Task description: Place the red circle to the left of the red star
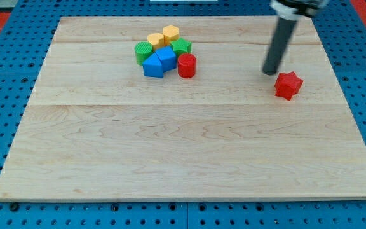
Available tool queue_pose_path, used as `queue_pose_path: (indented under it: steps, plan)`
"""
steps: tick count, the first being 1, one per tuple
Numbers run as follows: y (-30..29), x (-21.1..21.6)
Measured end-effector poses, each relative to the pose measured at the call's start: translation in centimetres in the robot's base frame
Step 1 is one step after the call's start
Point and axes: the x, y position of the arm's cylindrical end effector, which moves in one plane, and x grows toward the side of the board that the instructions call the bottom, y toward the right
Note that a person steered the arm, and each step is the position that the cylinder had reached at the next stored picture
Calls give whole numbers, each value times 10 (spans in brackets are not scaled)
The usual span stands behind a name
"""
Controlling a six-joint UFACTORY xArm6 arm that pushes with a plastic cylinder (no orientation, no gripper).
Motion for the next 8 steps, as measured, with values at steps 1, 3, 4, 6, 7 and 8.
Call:
queue_pose_path:
  steps: [1,3,4,6,7,8]
  plan:
    - [-95,-25]
    - [-181,-24]
    - [-206,-3]
    - [-52,5]
    - [-80,5]
    - [-123,17]
